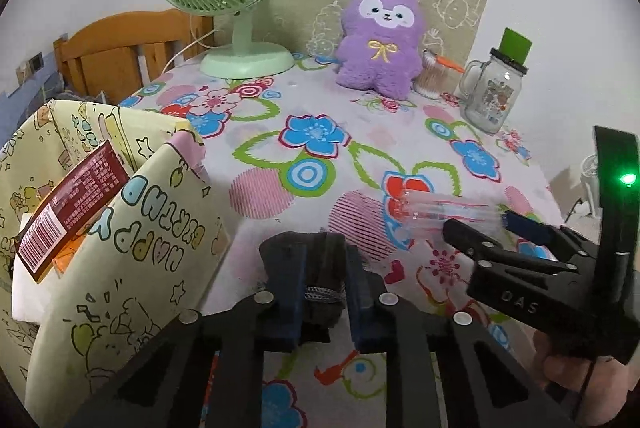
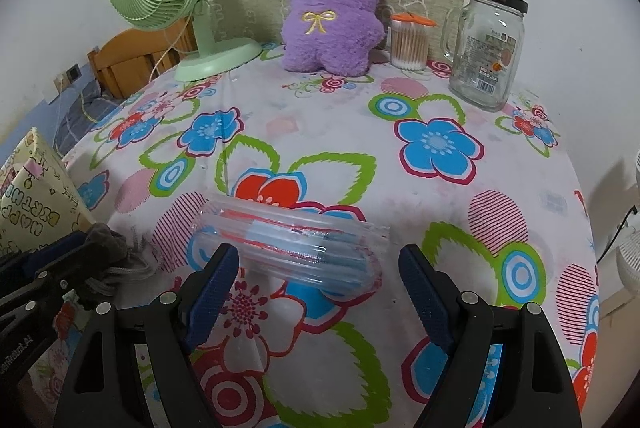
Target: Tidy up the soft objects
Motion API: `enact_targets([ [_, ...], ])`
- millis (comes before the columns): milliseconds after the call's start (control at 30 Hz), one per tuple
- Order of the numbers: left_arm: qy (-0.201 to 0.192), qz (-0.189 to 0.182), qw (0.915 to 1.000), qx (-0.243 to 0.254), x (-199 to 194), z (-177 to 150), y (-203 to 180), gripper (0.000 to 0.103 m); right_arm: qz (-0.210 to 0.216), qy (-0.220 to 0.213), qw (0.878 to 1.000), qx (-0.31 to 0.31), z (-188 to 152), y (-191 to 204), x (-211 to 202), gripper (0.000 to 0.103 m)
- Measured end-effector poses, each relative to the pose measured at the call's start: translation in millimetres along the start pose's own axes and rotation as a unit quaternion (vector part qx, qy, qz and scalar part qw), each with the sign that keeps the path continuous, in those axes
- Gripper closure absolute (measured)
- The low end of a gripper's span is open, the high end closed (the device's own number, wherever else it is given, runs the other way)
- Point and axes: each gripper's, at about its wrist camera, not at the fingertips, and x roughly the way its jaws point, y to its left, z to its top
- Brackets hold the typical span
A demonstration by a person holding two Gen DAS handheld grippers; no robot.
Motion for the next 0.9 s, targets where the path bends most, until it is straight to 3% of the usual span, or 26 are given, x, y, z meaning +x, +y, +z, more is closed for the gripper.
enact_targets([
  [167, 0.003, 0.001, 1.0, 0.002, -0.9, -0.9, -2.0, 0.083, 0.002, -0.001, 1.0, 0.004, -0.2, -1.5, -0.2, 0.019],
  [200, 0.002, 0.004, 1.0, 0.001, -0.8, -1.1, -1.8, 0.079, 0.002, -0.001, 1.0, 0.005, -0.2, -1.6, -0.3, 0.019],
  [300, -0.008, 0.032, 0.9995, -0.003, -3.5, -1.1, 0.0, 0.05, 0.002, -0.001, 1.0, 0.005, -0.2, -1.9, -0.4, 0.019],
  [333, -0.009, 0.036, 0.9993, -0.006, -4.0, -0.6, 0.7, 0.044, 0.003, -0.001, 1.0, 0.005, -0.2, -2.0, -0.5, 0.019],
  [467, 0.004, 0.035, 0.9994, -0.001, 1.7, -1.1, -2.2, 0.036, 0.004, -0.002, 1.0, 0.005, 0.0, -2.1, -0.6, 0.019],
  [567, 0.009, 0.03, 0.9995, 0.001, 6.3, -1.8, -2.7, 0.037, 0.005, -0.003, 1.0, 0.007, 0.1, -2.5, -1.3, 0.019],
  [600, 0.011, 0.025, 0.9996, 0.001, 7.9, -1.8, -2.3, 0.051, 0.006, -0.003, 1.0, 0.007, 0.1, -2.7, -1.4, 0.019],
  [633, 0.018, 0.017, 0.9997, 0.0, 10.5, -1.6, -1.6, 0.057, 0.006, -0.003, 1.0, 0.008, 0.2, -2.9, -1.4, 0.019],
  [900, 0.015, -0.005, 0.9999, -0.001, 10.4, -0.4, -1.0, 0.073, 0.008, -0.003, 1.0, 0.001, -0.3, -1.3, -1.8, 0.019],
])
